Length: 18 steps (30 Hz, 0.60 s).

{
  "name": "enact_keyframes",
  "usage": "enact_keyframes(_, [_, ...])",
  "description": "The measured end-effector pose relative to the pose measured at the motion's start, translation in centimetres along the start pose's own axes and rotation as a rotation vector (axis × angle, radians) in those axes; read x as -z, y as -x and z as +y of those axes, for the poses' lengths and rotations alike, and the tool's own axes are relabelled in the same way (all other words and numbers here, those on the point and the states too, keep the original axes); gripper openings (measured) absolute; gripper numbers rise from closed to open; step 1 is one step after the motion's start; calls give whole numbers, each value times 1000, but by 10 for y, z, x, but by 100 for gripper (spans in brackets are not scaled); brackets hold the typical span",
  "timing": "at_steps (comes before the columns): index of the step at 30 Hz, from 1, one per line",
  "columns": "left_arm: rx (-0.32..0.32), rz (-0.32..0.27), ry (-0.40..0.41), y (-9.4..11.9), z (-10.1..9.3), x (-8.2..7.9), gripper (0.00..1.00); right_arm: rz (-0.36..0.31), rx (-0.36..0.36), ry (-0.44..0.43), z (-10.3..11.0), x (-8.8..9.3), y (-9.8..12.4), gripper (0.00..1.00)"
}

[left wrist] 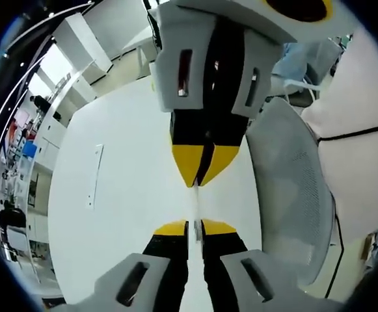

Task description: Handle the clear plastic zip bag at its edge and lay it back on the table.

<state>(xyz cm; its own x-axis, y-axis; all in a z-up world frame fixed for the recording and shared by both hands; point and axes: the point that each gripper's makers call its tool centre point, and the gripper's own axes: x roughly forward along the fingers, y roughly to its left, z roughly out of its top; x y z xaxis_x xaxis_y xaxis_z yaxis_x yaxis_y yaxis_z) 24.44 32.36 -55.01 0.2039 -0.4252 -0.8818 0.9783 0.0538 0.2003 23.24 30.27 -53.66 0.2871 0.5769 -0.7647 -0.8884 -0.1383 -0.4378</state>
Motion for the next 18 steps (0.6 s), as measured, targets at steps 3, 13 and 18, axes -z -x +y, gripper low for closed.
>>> enact_keyframes(3, [2,-3,4,-1,0,-1,4,3,-7,4,2,-1,-1,0])
enact_keyframes(13, [24,13,-21,-5,-3,1,0,0,-17,8,5,-3,-1,0])
enact_keyframes(18, [25,11,-5,-5,-4,0,0,-4,-21,1,5,-3,0,0])
